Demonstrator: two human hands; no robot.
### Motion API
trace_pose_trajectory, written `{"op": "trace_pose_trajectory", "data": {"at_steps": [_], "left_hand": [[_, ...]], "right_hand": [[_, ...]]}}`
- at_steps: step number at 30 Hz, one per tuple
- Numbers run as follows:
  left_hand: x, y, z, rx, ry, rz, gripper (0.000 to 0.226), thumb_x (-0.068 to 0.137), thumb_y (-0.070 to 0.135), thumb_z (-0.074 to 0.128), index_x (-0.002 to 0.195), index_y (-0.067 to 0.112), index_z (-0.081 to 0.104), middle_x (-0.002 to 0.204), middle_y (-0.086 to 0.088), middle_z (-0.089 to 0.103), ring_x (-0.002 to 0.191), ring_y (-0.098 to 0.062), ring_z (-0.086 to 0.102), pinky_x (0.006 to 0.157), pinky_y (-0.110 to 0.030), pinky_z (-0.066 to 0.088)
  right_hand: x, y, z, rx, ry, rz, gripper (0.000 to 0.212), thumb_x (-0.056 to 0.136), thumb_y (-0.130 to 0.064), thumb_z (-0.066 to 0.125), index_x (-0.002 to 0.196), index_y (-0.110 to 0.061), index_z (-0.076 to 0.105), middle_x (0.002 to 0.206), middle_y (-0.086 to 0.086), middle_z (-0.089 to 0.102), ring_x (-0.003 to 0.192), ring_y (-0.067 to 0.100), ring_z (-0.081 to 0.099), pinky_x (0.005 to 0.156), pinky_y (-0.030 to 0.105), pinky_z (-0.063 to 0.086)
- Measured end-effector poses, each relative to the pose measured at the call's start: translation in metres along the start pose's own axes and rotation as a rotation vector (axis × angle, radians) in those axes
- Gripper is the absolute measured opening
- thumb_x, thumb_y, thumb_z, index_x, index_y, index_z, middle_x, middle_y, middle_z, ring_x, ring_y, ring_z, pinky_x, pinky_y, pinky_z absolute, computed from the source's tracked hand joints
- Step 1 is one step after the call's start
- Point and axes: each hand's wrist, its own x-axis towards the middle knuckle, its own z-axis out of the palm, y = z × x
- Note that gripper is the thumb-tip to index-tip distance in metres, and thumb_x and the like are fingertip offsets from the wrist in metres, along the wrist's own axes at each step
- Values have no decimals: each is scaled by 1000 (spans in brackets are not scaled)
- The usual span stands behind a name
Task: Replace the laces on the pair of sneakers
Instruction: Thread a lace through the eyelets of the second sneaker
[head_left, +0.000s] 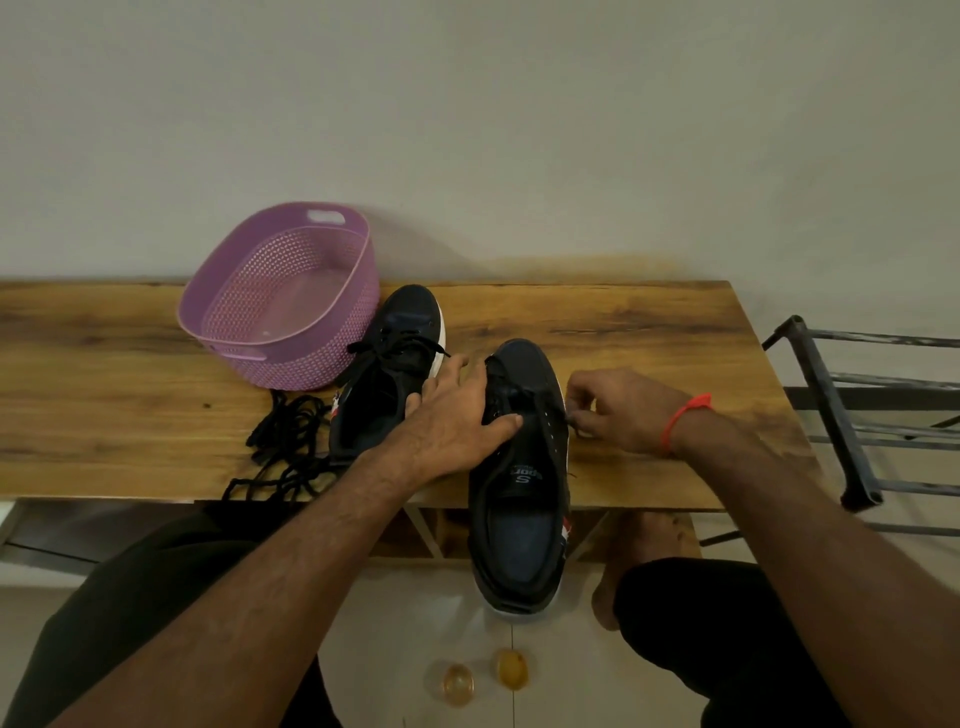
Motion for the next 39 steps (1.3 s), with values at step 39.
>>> {"op": "trace_pose_trajectory", "data": {"at_steps": [39], "left_hand": [[-10, 11, -9, 14, 183, -88, 6, 102, 23, 51, 105, 22, 56, 95, -1, 60, 81, -19, 62, 74, -40, 55]], "right_hand": [[4, 3, 1, -11, 95, 31, 7, 98, -19, 55, 98, -13, 59, 85, 2, 64, 78, 17, 59, 59, 24, 42]]}}
